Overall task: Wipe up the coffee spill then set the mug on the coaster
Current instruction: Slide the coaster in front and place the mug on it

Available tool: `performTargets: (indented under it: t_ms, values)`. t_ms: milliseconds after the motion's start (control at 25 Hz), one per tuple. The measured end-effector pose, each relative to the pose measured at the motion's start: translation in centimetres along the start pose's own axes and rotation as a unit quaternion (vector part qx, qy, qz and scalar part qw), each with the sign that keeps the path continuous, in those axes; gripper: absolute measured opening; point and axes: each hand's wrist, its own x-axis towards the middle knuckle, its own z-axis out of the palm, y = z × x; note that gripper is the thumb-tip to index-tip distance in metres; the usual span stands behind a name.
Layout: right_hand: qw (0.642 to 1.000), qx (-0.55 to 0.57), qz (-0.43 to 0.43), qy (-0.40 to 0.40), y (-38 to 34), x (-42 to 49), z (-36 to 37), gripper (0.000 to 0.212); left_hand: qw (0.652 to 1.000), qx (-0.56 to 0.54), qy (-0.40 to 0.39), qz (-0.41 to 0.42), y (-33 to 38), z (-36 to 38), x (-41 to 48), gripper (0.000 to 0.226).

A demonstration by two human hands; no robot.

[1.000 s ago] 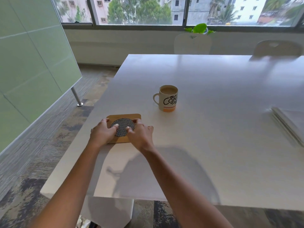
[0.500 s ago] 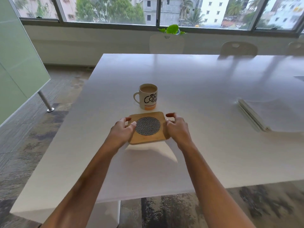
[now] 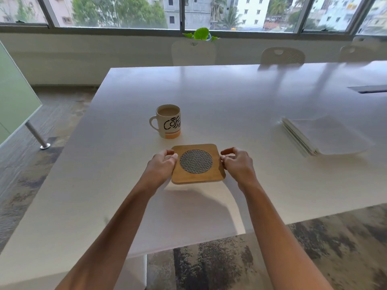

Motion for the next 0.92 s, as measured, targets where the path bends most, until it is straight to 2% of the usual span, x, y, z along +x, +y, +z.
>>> performTargets:
  t_ms: [560,720,920]
  values:
    - [1.0,-0.016,-0.012,-0.004,1.9,0.8,-0.4,0.013,0.999,0.015,0.029,-0.003,-0.9,1.1,-0.4,0.034]
    - [0.999,-0.036,-0.025,-0.008,2.0,0.7,-0.4,0.013,0.996,0.054,0.065,-0.003,-0.8,1.4,-0.5,0.025]
    - [0.997,-0.055,-0.044,-0.021,1.7,1.3,-0.8,0.016,0.99,0.086,0.107,0.011,-0.5,0.9,-0.5,0.028]
